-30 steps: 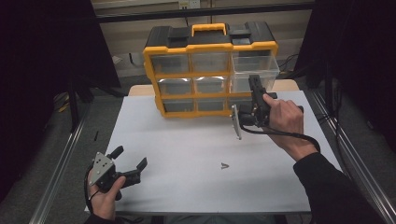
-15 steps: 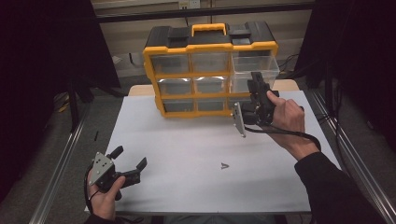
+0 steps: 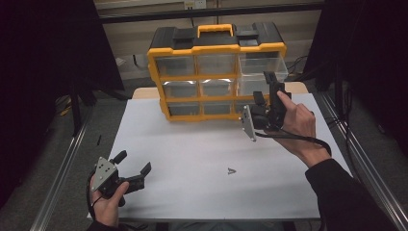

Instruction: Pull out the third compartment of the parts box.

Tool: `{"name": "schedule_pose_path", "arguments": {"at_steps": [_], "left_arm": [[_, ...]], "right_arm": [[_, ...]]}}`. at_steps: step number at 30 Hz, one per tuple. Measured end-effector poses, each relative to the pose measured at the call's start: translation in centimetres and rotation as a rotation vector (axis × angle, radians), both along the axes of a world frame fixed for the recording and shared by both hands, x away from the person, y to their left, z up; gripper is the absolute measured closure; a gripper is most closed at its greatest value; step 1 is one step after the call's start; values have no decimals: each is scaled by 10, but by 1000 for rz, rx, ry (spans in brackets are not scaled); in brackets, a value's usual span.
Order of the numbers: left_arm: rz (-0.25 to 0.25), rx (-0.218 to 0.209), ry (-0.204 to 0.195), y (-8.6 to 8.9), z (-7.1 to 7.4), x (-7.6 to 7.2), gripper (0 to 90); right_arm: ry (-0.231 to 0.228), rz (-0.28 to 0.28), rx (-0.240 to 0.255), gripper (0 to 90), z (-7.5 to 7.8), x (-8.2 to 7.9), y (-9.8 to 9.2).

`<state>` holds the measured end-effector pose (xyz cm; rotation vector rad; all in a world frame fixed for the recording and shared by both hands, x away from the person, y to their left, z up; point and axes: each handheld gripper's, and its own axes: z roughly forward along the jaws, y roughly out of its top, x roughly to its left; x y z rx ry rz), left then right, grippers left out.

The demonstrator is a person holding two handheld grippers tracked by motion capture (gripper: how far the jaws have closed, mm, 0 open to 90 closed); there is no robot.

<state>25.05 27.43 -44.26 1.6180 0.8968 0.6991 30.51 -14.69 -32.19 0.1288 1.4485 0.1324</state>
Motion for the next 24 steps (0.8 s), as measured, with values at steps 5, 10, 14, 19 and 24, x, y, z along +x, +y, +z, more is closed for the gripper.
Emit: {"name": "schedule_pose_path", "arguments": {"at_steps": [5,10,14,19,24], "left_arm": [[-1,-5,2,0,0,0,36],[3,4,4,0,0,0,35],[14,-1,1,1,0,0,32],[16,0,2,1,0,0,31],[15,-7,4,1,0,0,30]], "right_arm": [[42,-15,27,95,-4,-2,-3],[76,-11,39,55,-8,-5,-9],[89,-21,66,46,-13,-10,-13],[117,-23,122,35,-23,-16,-19],[146,-24,159,37,-31,-20,-26]]}}
